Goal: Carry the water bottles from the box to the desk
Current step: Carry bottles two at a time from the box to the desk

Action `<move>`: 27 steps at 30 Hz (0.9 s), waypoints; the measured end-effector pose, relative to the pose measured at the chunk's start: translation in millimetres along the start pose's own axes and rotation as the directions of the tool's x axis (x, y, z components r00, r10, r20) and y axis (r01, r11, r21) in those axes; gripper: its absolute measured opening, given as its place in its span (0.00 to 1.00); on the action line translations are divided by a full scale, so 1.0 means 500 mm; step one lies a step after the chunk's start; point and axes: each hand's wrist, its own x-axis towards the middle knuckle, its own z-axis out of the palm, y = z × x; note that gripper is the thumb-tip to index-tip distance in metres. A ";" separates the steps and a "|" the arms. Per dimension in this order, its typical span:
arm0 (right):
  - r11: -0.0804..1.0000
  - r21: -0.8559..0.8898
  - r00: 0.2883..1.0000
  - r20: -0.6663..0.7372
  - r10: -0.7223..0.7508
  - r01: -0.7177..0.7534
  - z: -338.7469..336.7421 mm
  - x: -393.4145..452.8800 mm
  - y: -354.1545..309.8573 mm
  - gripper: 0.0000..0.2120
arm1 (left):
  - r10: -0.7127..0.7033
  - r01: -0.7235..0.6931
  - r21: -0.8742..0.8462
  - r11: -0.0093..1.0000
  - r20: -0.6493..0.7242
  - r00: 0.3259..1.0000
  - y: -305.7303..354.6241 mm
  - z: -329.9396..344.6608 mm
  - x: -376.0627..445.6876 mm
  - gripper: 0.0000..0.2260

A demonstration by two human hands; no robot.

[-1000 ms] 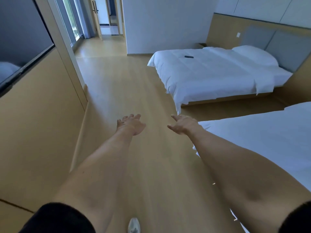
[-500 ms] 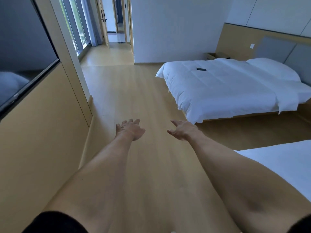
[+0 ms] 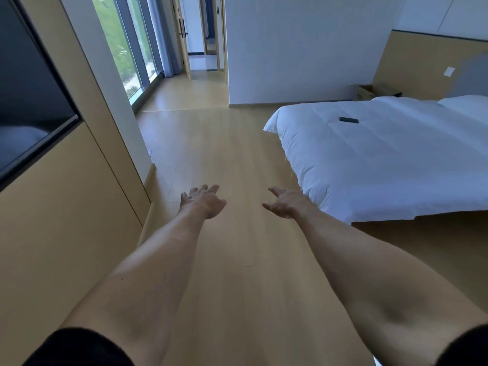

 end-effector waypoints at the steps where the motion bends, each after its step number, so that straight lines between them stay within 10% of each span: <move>1: 1.000 -0.003 1.000 -0.006 -0.001 0.001 -0.020 0.045 0.005 0.32 | 0.000 0.000 -0.009 1.000 -0.009 1.000 0.012 -0.016 0.043 0.28; 27: 0.996 -0.088 0.999 -0.030 0.031 -0.034 -0.364 1.078 -0.185 0.31 | 0.085 -0.086 -0.019 0.996 -0.045 0.995 -0.044 -0.320 1.139 0.28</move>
